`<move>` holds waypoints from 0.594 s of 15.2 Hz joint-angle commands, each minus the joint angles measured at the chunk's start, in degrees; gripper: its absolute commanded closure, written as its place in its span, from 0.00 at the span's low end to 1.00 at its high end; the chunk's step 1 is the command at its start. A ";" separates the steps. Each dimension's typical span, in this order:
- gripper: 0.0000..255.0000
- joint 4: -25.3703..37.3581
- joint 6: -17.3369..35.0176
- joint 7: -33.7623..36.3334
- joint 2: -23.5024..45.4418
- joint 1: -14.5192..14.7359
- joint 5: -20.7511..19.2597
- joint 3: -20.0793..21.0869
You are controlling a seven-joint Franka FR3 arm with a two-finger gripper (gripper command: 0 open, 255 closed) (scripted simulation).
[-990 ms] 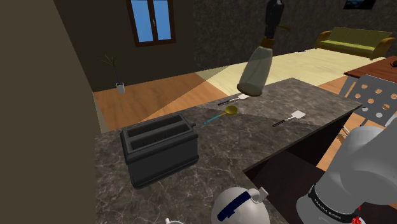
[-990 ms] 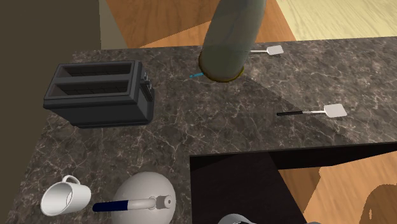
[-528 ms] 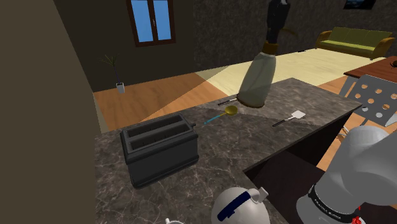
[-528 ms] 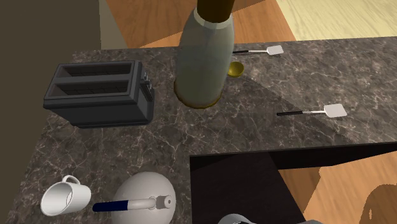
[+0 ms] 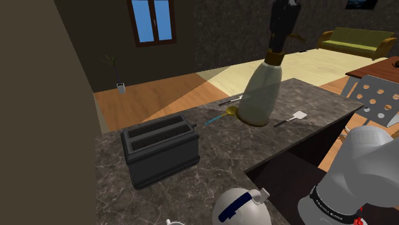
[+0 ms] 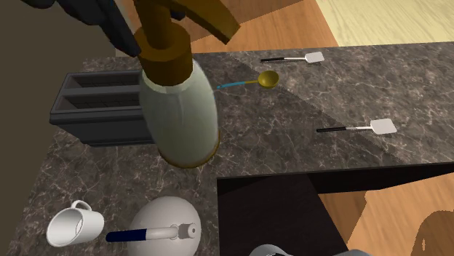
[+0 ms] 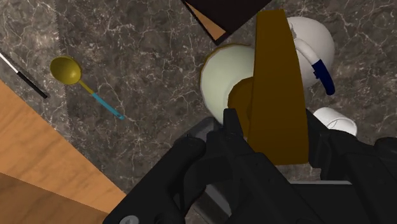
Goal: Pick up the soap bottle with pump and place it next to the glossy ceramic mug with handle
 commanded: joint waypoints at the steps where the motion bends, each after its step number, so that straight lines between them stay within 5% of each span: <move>1: 1.00 -0.23 -0.58 2.96 -0.85 0.47 1.48 2.21; 9: 1.00 1.15 -2.09 14.94 -1.81 2.02 7.76 11.65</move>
